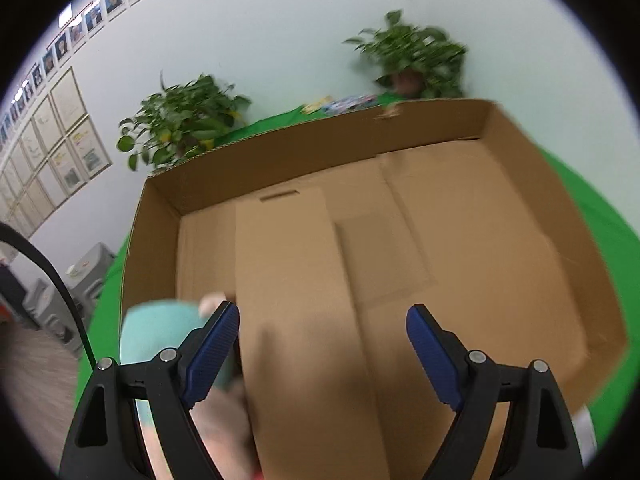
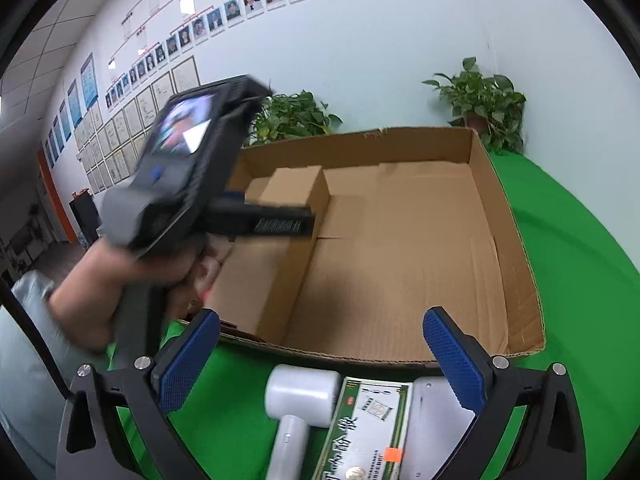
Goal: Organize objects
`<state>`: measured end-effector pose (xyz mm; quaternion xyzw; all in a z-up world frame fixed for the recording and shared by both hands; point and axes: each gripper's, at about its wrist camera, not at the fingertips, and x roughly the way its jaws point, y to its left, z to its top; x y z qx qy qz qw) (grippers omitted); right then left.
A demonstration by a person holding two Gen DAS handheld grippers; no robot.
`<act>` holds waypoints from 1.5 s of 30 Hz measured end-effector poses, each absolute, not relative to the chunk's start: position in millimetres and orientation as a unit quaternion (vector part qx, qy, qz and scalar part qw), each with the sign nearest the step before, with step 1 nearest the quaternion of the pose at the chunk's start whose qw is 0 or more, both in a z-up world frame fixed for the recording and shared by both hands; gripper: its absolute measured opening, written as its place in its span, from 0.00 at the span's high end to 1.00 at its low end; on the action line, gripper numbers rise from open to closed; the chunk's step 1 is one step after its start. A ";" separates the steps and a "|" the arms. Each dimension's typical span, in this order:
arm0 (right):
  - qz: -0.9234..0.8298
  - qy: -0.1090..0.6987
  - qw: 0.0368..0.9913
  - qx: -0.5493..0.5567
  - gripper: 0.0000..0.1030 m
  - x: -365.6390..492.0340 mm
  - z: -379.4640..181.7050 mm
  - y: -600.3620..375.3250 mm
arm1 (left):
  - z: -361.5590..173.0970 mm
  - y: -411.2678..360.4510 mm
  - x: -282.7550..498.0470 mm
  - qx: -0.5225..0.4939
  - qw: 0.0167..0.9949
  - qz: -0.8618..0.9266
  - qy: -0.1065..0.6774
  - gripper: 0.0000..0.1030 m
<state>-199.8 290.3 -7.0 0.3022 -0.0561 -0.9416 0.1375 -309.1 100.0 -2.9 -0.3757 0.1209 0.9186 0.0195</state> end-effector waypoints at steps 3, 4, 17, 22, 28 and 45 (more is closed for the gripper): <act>-0.941 -0.066 0.133 0.305 0.01 -204.2 -13.9 300.8 | -11.1 96.2 -343.6 -0.400 -0.021 0.907 0.130 0.17; -0.940 -0.070 0.131 0.307 0.01 -206.5 -16.5 304.7 | -14.9 95.9 -352.9 -0.407 -0.028 0.903 0.134 0.17; -0.933 -0.097 0.125 0.324 0.01 -230.2 -38.0 323.8 | -36.7 91.9 -369.5 -0.454 -0.076 0.878 0.128 0.16; -0.933 -0.088 0.121 0.326 0.01 -226.6 -38.9 310.8 | -34.8 88.5 -371.9 -0.453 -0.070 0.881 0.120 0.15; -0.936 -0.082 0.107 0.326 0.00 -224.9 -37.1 303.3 | -5.5 79.5 -340.8 -0.422 -0.046 0.900 0.096 0.15; -0.949 -0.059 0.081 0.300 0.01 -180.2 -21.4 264.4 | 52.4 31.3 -151.6 -0.277 -0.006 0.960 0.046 0.11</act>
